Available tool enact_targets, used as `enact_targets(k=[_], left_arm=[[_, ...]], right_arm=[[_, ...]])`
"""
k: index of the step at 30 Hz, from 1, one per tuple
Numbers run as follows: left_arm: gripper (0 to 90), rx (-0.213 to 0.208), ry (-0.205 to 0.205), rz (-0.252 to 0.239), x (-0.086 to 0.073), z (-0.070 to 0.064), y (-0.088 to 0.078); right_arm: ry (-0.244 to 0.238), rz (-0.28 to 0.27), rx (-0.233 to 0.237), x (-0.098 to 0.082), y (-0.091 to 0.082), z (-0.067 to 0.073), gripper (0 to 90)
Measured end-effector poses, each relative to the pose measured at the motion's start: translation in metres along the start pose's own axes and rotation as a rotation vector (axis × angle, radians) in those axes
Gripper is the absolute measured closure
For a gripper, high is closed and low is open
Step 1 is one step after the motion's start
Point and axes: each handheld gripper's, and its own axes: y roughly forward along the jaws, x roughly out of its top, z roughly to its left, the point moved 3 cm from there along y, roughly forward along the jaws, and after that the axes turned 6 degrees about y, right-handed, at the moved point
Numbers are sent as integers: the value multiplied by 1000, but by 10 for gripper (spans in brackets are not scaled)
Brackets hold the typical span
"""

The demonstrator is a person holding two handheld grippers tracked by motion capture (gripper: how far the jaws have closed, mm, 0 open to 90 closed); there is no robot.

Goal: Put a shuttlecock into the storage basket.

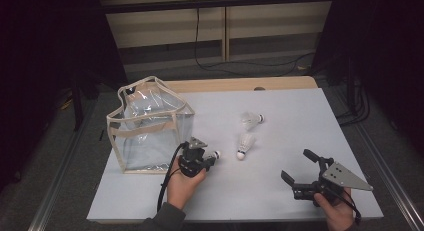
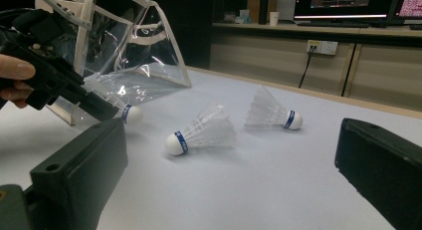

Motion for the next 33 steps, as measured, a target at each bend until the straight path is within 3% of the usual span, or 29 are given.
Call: enact_targets(k=[8,14,25,33], left_arm=[[862,-41,15,22,6,1,-7],[867,-42,10,5,9,1,-10],[872,-71,17,19,20,2,-17],[873,-65,15,19,25,4,-21]], right_arm=[[-2,4,-1,0,0,0,0],[-5,5,4,-1,1,0,0],[2,2,11,-1,1,0,0],[5,3,8,-1,0,0,0]])
